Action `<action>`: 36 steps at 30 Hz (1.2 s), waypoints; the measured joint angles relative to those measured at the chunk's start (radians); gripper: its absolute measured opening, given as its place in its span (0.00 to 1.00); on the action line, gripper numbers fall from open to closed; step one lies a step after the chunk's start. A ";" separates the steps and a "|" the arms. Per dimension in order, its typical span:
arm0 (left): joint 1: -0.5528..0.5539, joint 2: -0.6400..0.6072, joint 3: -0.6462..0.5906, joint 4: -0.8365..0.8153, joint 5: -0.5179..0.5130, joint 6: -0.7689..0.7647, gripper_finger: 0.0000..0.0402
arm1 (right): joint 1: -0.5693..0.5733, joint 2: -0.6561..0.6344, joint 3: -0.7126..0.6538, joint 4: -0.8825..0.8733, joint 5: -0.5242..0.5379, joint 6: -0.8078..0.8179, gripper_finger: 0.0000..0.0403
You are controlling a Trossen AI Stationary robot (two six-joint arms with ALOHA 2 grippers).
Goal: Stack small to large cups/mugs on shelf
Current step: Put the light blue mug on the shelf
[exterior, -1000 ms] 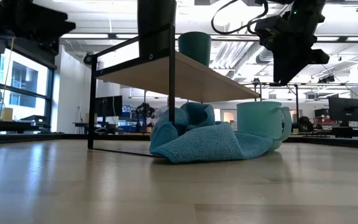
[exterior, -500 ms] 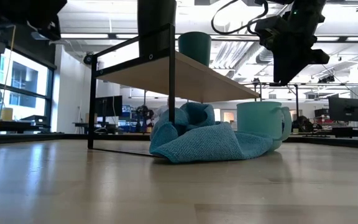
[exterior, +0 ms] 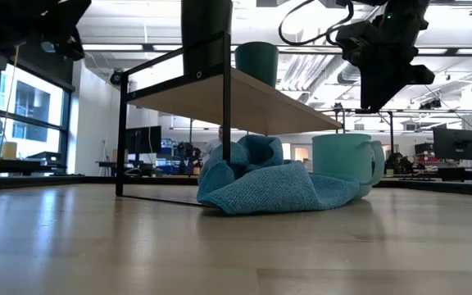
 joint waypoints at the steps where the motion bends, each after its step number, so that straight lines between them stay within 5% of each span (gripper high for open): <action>1: 0.000 0.000 0.000 -0.005 0.000 -0.002 0.32 | 0.000 0.000 0.000 -0.003 -0.001 0.000 0.22; 16: 0.000 0.000 0.000 -0.023 -0.002 -0.018 0.32 | -0.049 0.075 -0.001 0.023 -0.074 -0.032 0.22; 36: 0.000 0.000 0.000 -0.031 -0.002 -0.056 0.32 | -0.053 0.153 0.000 0.036 -0.042 0.019 0.22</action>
